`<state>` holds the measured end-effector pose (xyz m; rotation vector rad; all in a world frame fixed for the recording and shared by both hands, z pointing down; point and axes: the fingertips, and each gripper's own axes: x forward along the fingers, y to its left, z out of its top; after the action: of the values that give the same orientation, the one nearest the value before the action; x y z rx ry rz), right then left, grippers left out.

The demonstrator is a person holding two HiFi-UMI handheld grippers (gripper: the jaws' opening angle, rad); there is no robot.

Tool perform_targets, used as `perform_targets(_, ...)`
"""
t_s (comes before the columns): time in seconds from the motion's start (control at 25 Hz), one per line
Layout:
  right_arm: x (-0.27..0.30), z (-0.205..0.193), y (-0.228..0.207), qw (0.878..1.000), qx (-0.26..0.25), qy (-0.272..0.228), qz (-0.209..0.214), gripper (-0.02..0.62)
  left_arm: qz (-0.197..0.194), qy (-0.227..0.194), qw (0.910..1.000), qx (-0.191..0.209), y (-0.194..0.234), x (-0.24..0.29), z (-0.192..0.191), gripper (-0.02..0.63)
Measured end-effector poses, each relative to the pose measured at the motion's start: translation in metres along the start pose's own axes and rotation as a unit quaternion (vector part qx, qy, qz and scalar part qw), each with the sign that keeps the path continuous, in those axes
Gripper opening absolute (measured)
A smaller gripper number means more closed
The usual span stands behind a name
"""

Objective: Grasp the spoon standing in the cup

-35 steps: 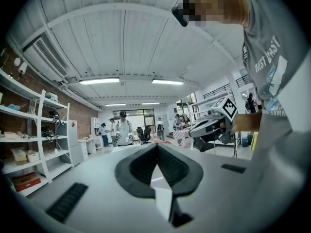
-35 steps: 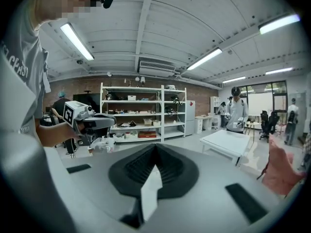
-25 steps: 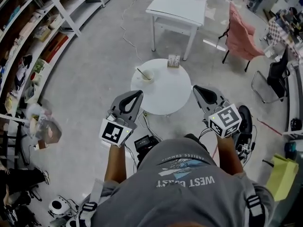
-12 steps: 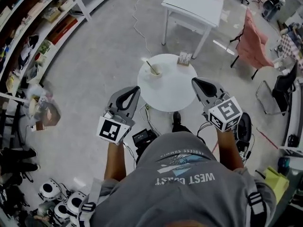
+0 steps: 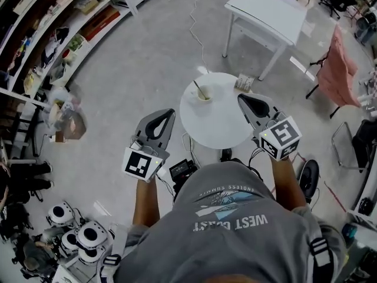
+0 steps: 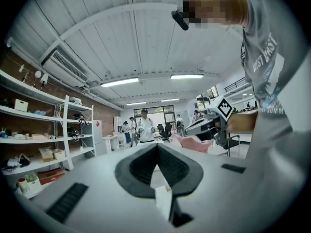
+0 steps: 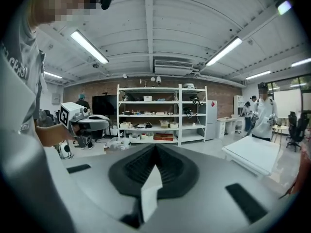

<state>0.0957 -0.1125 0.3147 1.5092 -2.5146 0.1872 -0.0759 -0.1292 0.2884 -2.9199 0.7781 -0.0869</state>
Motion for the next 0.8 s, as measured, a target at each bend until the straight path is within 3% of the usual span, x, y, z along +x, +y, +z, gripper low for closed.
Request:
perform_targets(0.36,0.021,-0.009,-0.065,0.998,0.012,-0.002,0.067,0.002,0.044,0.022,0.9988,0.006,-0.011,0.063,0.009,0.005)
perform_targets(0.6,0.039,-0.014,-0.076,0.994,0.017,-0.002,0.109,0.002,0.078,0.042,0.996,0.002,-0.009,0.07,0.009,0.005)
perform_targets(0.8,0.046,-0.022,-0.077,0.993,0.033,0.0,0.111,0.002,0.078,0.069,0.9946,0.003,-0.005,0.064,-0.005,0.005)
